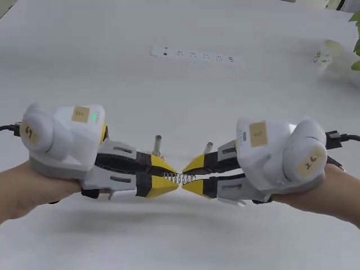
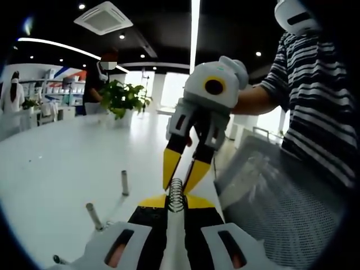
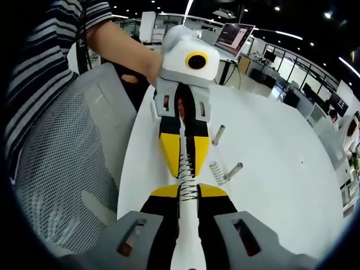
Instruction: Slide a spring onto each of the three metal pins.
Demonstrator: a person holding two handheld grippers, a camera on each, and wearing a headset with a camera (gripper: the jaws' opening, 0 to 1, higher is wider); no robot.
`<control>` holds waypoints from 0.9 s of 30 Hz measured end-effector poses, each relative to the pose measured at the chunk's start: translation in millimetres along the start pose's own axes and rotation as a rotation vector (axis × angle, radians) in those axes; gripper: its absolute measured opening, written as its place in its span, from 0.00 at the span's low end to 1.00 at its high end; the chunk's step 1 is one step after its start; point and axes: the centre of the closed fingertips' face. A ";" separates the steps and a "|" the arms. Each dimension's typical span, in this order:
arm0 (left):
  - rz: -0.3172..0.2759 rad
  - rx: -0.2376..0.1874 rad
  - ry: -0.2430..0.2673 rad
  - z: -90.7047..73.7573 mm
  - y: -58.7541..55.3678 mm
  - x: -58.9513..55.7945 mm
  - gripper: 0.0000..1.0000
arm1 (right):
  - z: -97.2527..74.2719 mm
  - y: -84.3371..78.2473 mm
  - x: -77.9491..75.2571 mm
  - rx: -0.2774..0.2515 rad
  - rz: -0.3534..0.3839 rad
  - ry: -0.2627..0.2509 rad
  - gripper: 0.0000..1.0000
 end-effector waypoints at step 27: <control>-0.020 0.022 -0.015 -2.6 -4.4 -3.0 0.02 | -4.6 -5.6 7.3 -0.016 -0.003 0.003 0.08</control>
Point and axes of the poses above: the centre of the closed fingertips' face, and the gripper's own axes: z roughly forward along the fingers, x roughly to its left, y roughly out of its top, and after that the axes turned 15 degrees about y, right-handed
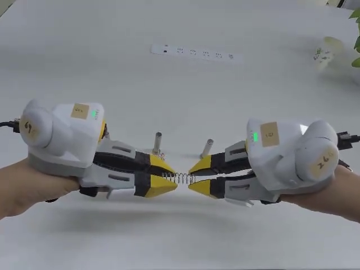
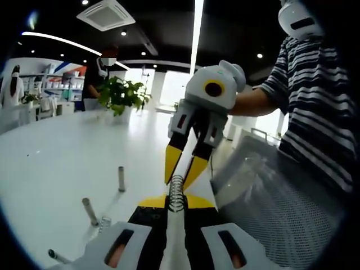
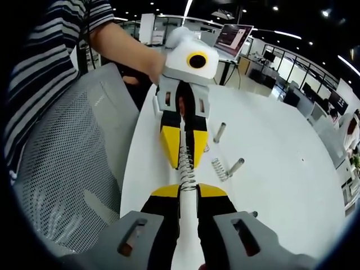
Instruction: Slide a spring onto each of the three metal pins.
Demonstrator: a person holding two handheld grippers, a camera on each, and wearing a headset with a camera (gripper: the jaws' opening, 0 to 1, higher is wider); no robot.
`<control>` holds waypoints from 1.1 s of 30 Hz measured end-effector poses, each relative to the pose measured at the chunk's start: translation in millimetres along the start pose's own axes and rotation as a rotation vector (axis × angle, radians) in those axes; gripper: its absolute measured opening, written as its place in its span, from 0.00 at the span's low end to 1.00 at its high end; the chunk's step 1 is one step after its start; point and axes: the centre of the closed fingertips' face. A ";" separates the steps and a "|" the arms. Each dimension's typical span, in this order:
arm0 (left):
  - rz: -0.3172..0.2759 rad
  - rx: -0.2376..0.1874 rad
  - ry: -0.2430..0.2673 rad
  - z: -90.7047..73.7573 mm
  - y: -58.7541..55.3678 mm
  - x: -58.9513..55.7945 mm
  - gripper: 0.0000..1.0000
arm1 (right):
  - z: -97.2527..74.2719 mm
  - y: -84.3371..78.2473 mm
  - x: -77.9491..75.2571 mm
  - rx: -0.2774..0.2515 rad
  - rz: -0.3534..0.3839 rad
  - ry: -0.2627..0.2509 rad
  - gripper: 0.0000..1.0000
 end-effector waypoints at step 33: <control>0.038 0.032 -0.001 -0.7 -9.6 -5.0 0.02 | -5.8 47.0 2.7 -0.138 -0.045 0.015 0.08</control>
Point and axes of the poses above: the centre of the closed fingertips' face, and the gripper's own axes: z roughly forward along the fingers, x roughly to its left, y roughly out of its top, and after that the axes turned 15 degrees about y, right-handed
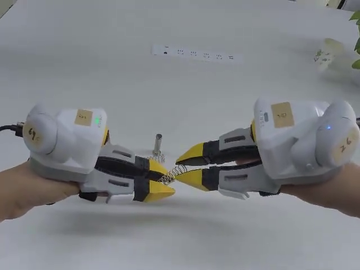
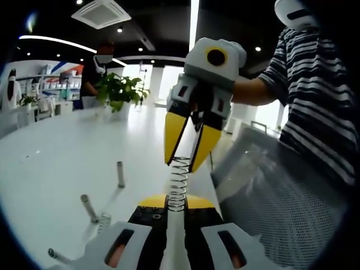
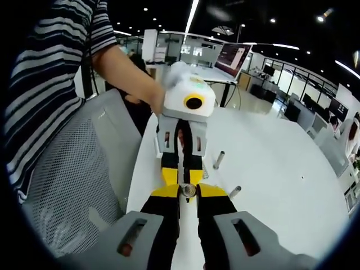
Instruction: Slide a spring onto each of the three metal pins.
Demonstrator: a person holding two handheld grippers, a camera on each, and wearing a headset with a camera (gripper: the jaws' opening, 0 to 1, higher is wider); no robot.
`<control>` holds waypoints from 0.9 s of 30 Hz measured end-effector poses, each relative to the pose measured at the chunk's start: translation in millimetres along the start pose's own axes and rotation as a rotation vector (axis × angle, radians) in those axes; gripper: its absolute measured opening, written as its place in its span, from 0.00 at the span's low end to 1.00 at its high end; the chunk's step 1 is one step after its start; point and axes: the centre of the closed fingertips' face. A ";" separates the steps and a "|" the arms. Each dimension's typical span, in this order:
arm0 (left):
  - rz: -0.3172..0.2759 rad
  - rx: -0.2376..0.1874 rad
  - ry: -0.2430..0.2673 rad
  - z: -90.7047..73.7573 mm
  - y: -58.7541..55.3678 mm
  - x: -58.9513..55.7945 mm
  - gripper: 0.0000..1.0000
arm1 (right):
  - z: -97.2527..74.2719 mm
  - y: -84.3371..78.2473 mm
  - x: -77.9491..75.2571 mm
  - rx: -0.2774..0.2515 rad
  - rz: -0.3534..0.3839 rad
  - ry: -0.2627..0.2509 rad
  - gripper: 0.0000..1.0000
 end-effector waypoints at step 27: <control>0.009 -0.009 0.012 0.5 5.8 1.6 0.03 | 9.7 18.4 -3.6 0.045 -0.189 -0.017 0.08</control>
Point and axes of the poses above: the centre of the closed fingertips' face, and the gripper's own axes: z roughly forward along the fingers, x roughly to its left, y roughly out of its top, and after that the axes turned 15 degrees about y, right-handed
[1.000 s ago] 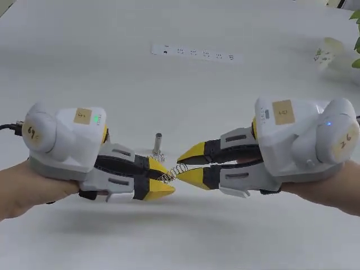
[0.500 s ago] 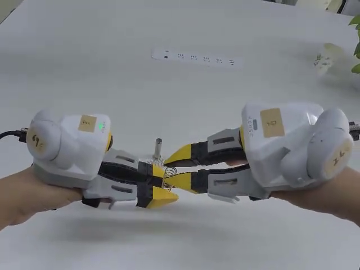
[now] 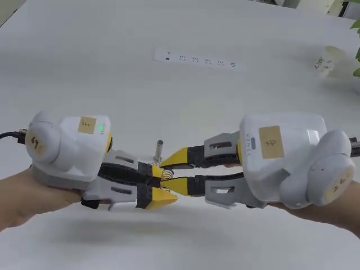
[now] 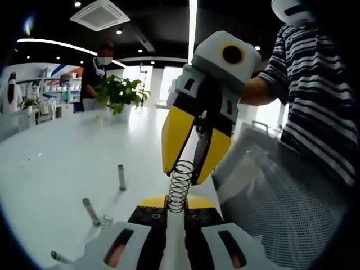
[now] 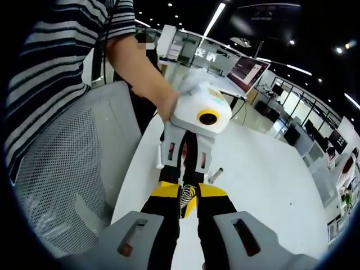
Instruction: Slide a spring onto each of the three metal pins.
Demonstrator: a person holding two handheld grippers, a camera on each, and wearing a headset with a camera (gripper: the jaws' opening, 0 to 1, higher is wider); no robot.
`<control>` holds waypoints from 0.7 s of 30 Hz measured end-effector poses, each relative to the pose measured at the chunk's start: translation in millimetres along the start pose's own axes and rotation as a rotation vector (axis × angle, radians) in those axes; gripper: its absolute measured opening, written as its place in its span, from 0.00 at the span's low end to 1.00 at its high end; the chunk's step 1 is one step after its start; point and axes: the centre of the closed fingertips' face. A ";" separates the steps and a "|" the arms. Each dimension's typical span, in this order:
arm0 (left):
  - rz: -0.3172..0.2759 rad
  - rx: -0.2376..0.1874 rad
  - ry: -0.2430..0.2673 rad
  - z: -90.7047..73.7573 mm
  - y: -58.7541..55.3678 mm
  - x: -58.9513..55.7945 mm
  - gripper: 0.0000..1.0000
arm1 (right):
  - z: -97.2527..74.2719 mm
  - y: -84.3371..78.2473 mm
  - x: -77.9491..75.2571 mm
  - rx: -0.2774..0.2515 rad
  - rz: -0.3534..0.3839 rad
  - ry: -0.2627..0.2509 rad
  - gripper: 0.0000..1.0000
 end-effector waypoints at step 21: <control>-0.027 0.008 0.017 0.7 0.5 3.6 0.07 | 0.9 -0.2 -0.9 0.004 -0.013 -0.013 0.08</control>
Point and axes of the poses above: the centre of the closed fingertips' face, and the gripper's own axes: z roughly forward along the fingers, x roughly to its left, y roughly out of its top, and after that the axes turned 15 degrees about y, right-handed
